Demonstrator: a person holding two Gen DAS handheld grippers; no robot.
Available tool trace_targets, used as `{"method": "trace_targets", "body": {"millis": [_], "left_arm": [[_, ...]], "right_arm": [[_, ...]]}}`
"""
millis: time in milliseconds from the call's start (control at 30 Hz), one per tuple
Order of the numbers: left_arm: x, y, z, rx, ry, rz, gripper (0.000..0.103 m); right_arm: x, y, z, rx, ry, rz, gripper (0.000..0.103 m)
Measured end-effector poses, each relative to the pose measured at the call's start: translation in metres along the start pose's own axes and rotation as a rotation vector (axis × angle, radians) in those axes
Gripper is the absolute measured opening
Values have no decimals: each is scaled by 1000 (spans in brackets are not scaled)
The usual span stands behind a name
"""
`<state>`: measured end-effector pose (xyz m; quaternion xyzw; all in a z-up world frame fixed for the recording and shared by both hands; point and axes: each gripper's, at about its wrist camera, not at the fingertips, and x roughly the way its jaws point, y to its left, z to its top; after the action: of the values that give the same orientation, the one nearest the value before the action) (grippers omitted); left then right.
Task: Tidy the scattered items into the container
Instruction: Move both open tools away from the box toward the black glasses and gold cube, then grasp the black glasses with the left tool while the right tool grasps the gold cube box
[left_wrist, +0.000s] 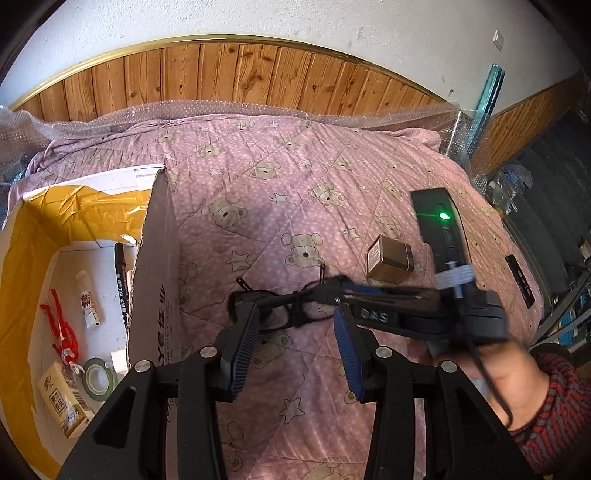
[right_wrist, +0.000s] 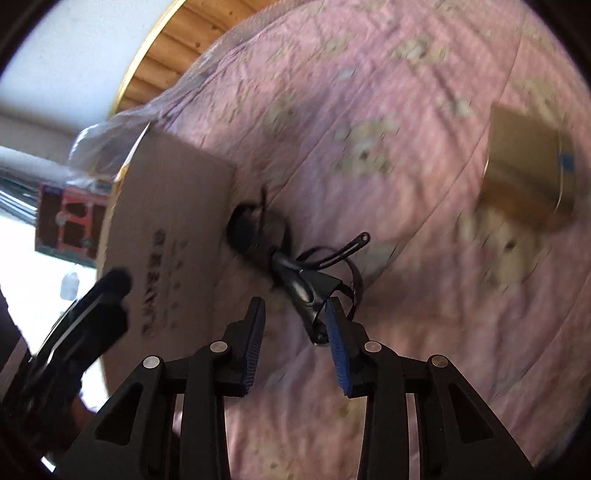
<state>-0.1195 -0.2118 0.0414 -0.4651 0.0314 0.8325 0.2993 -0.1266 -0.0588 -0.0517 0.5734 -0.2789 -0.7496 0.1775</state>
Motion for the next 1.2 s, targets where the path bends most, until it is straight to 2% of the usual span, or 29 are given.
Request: {"method": "trace_targets", "body": {"millis": [67, 233, 400, 433, 500, 533, 567, 767, 867, 1033, 1133, 1200], "left_arm": [[2, 3, 0, -13, 5, 3, 44], [9, 1, -2, -30, 31, -7, 45], [23, -1, -2, -64, 60, -29, 46], [26, -1, -2, -73, 66, -24, 46], [33, 2, -3, -97, 77, -12, 46], [35, 4, -3, -109, 81, -10, 46], [37, 5, -4, -120, 87, -14, 46], [46, 5, -4, -156, 81, -11, 50], [61, -1, -4, -162, 89, 0, 54], [97, -8, -13, -166, 136, 43, 55], [114, -9, -20, -169, 155, 69, 55], [120, -11, -22, -157, 141, 91, 57]], "right_arm": [[-7, 5, -12, -30, -6, -30, 37], [-32, -4, -11, -17, -107, -78, 40], [-15, -9, -16, 9, -84, -62, 40], [-8, -8, -16, 20, -49, -22, 40], [2, -11, -20, 90, 38, 177, 40], [1, -12, -20, 112, 49, 212, 40], [-5, -11, -17, 94, 29, 170, 40], [-68, -16, 2, -66, -277, -278, 42], [-88, -28, 11, -82, -370, -420, 46], [-89, -55, 24, -34, -361, -457, 46], [-79, -62, 30, -36, -347, -427, 53], [-70, -69, 33, -22, -329, -388, 55]]}}
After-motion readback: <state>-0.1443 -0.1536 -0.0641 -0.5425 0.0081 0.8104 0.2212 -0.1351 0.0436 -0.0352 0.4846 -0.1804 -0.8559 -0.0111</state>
